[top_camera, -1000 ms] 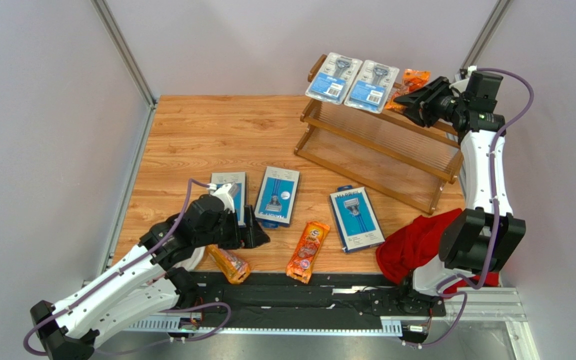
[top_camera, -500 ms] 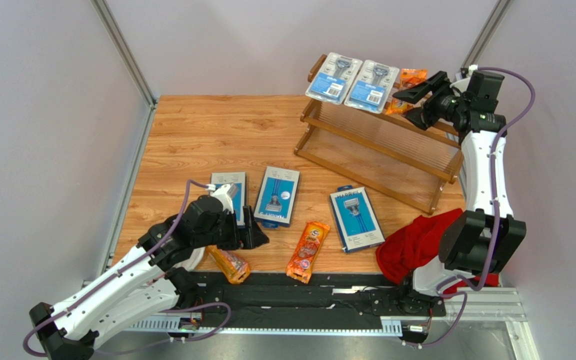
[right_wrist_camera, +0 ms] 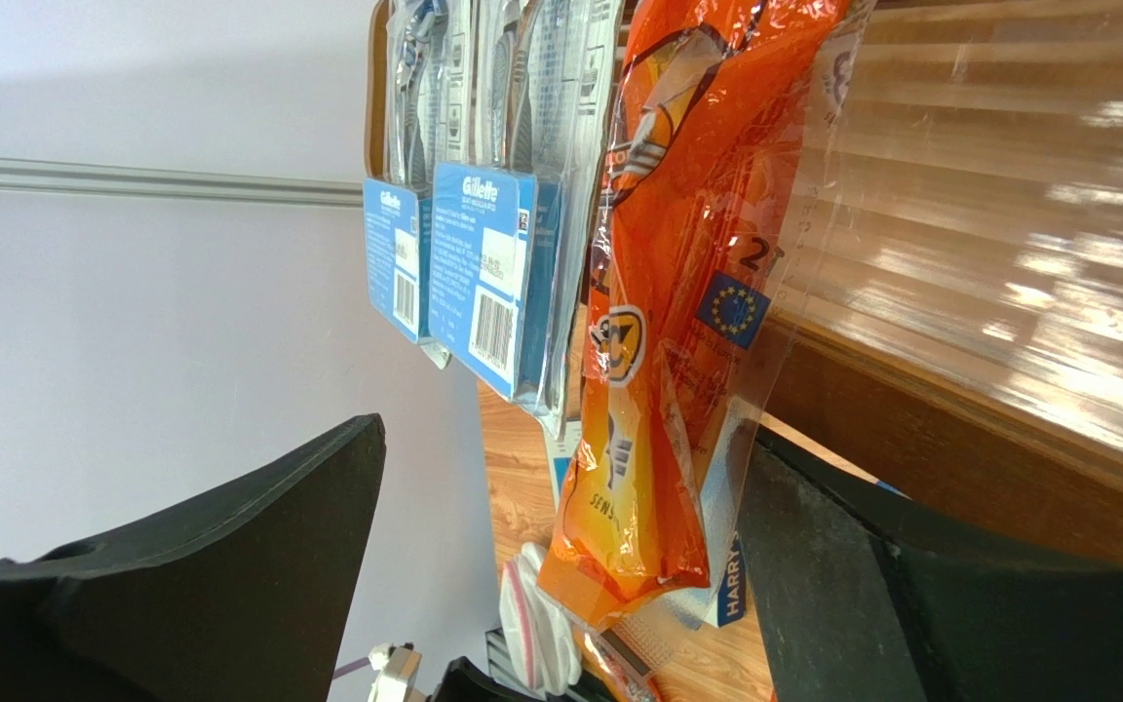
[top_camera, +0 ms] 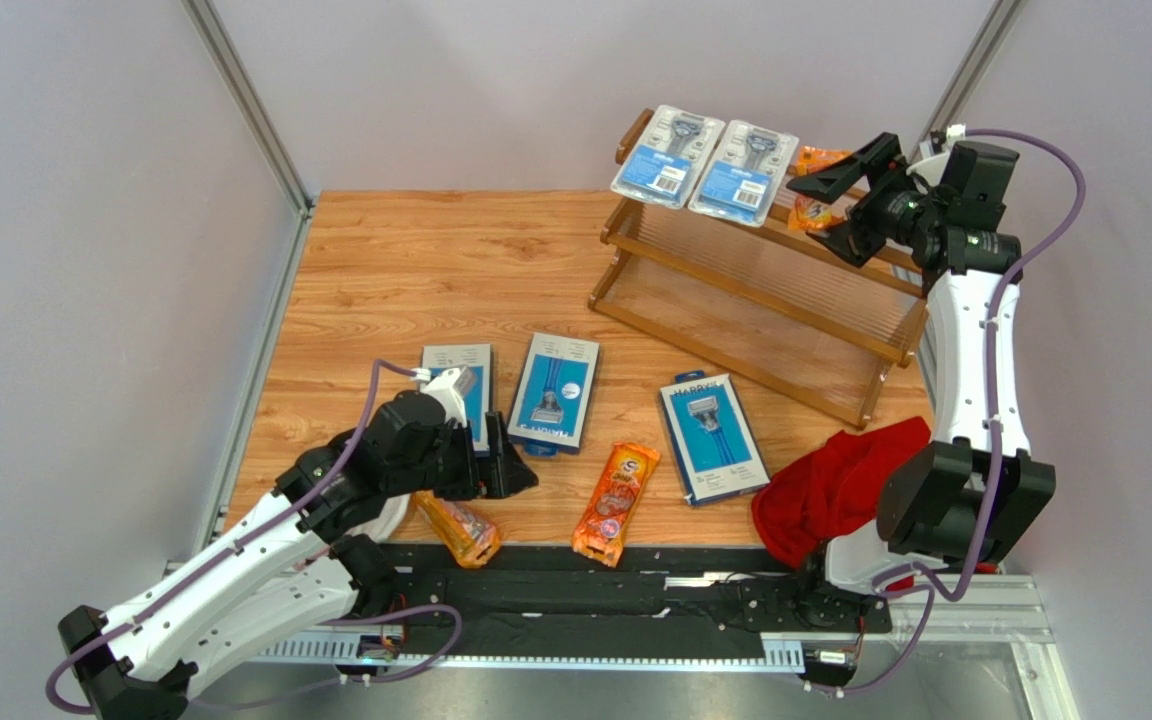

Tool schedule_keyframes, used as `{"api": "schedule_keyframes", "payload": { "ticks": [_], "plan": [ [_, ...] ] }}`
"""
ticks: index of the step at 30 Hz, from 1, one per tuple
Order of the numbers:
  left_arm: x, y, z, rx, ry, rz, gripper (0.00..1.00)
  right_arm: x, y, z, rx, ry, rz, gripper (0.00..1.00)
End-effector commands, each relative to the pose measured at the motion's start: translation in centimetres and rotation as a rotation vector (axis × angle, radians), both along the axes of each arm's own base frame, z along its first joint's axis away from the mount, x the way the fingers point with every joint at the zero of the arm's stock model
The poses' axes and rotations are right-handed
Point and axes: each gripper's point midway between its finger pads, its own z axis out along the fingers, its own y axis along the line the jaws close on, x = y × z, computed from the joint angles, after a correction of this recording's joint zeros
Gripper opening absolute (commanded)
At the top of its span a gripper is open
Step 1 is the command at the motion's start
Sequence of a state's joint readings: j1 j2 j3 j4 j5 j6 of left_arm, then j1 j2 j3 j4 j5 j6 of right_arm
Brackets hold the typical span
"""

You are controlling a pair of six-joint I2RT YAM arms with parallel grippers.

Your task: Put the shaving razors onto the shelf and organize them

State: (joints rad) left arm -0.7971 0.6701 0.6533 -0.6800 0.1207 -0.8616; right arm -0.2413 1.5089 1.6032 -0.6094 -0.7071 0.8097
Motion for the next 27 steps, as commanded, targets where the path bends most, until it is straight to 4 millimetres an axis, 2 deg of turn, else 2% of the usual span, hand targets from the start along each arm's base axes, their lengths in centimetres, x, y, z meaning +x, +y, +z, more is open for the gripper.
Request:
{"api": "schedule_keyframes", "payload": {
  "ticks": [1, 7, 13, 20, 27],
  "plan": [
    [0.1, 0.1, 0.9, -0.006, -0.033, -0.009, 0.97, -1.0, -0.2, 1.1, -0.034, -0.033, -0.002, 0.91],
    [0.0, 0.1, 0.9, -0.006, -0.03, -0.009, 0.97, -0.2, -0.1, 0.5, -0.024, -0.018, 0.012, 0.91],
    [0.1, 0.1, 1.0, -0.008, -0.033, -0.006, 0.97, 0.4, -0.1, 1.1, -0.015, -0.025, 0.021, 0.91],
    [0.1, 0.0, 0.8, -0.005, -0.026, -0.009, 0.97, 1.0, 1.1, 1.3, -0.009, -0.028, 0.045, 0.91],
    [0.0, 0.1, 0.5, -0.001, -0.022, -0.007, 0.97, 0.6, 1.0, 0.8, -0.035, -0.012, 0.037, 0.91]
  ]
}}
